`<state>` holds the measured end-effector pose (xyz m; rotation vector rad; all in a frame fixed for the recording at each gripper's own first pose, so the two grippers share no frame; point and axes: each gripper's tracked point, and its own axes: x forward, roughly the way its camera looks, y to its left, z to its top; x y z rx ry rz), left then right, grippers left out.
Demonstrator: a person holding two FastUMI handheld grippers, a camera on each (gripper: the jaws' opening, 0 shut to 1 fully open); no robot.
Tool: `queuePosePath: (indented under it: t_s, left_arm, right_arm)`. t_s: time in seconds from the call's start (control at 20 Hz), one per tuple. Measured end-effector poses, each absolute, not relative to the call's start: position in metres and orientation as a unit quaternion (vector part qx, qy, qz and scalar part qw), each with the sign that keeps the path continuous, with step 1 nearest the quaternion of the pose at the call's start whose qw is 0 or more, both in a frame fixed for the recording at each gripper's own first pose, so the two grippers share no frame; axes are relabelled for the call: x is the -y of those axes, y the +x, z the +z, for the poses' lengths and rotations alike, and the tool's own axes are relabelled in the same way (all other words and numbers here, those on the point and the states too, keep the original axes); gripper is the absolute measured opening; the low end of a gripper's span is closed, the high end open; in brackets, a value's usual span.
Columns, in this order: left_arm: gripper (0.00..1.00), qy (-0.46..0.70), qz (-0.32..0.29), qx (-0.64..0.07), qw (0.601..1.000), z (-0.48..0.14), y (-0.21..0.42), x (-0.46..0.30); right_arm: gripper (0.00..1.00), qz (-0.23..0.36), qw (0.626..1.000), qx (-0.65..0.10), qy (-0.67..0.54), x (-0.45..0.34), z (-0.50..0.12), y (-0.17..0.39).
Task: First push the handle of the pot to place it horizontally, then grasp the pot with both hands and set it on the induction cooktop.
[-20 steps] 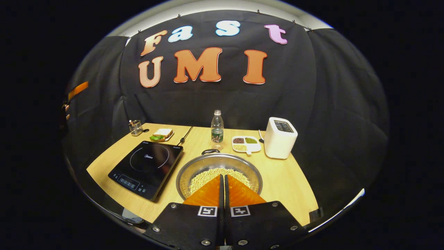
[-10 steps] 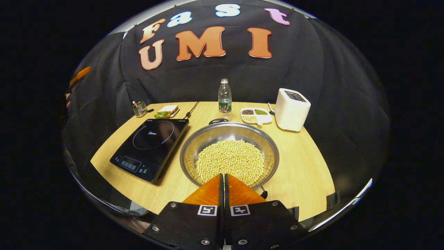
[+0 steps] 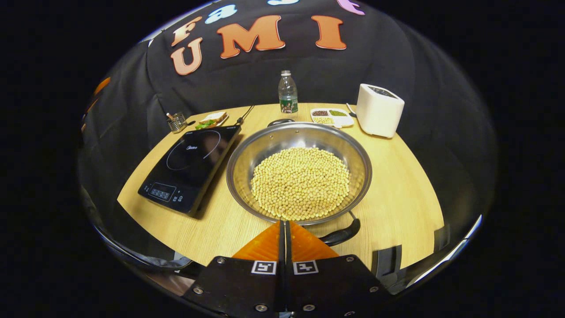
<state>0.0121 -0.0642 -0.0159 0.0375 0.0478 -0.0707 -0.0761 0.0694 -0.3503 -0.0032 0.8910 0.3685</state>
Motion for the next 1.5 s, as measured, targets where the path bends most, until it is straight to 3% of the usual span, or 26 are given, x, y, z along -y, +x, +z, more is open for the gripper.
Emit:
queuePosePath:
  t_s: [0.65,1.5]
  left_arm:
    - [0.97,0.020,-0.033,-0.019,0.999,-0.006,0.006,0.065]
    - [0.97,0.022,-0.021,-0.016,0.999,-0.003,0.001,0.056]
  right_arm:
    - [0.00,0.172,0.860,-0.479,0.033,-0.071,-0.386,-0.086]
    - [0.00,0.104,0.880,-0.462,0.032,-0.016,-0.386,-0.048]
